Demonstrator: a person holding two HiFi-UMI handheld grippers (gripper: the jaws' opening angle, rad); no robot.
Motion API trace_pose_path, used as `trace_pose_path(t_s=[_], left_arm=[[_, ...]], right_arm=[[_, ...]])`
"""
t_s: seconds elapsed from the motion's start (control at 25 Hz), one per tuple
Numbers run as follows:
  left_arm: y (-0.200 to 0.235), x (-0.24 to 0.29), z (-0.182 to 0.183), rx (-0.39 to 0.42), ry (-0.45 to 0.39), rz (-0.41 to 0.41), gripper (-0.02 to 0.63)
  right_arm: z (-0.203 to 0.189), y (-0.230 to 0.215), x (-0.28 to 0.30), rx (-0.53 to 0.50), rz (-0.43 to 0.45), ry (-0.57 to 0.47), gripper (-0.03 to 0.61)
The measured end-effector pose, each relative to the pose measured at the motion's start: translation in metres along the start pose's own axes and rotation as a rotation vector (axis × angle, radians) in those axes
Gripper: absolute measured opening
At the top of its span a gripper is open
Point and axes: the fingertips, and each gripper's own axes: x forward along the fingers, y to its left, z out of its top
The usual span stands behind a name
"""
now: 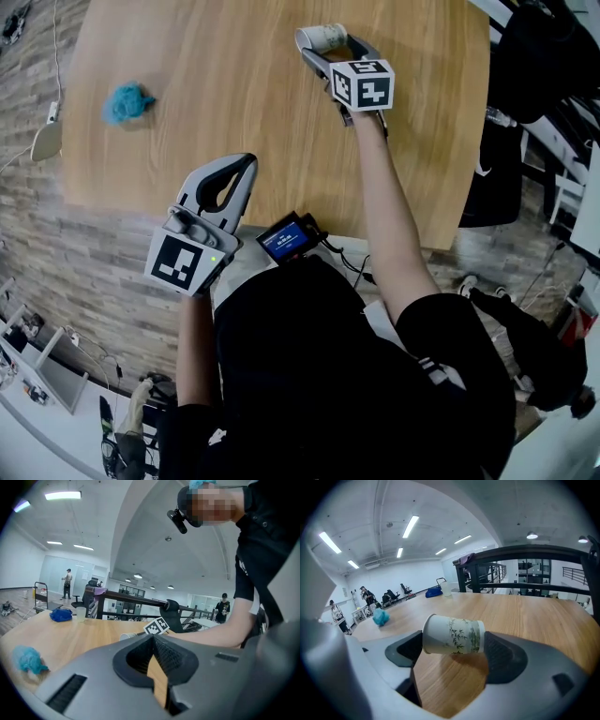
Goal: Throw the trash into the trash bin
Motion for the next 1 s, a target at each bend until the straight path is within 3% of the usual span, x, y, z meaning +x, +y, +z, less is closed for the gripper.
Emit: trace_pose_path(t_s=[0.2, 0.32, 1.0], left_arm=[[-0.007, -0.017, 0.011, -0.02, -0.057, 0.077, 0.003], [-0.004, -0.046, 0.005, -0.035, -0.068, 0.146, 0.003], [0.184, -0.322, -0.027, -0.12, -0.204, 0.373, 0.003]], right_arm=[[0.02, 0.032, 0.006, -0.02, 0.084, -0.021, 0.41], [0.022, 0.078, 0.015, -0.059, 0.15, -0.01, 0.41], [0.097, 0.457, 0.152, -0.277, 0.36, -0.024, 0.41]])
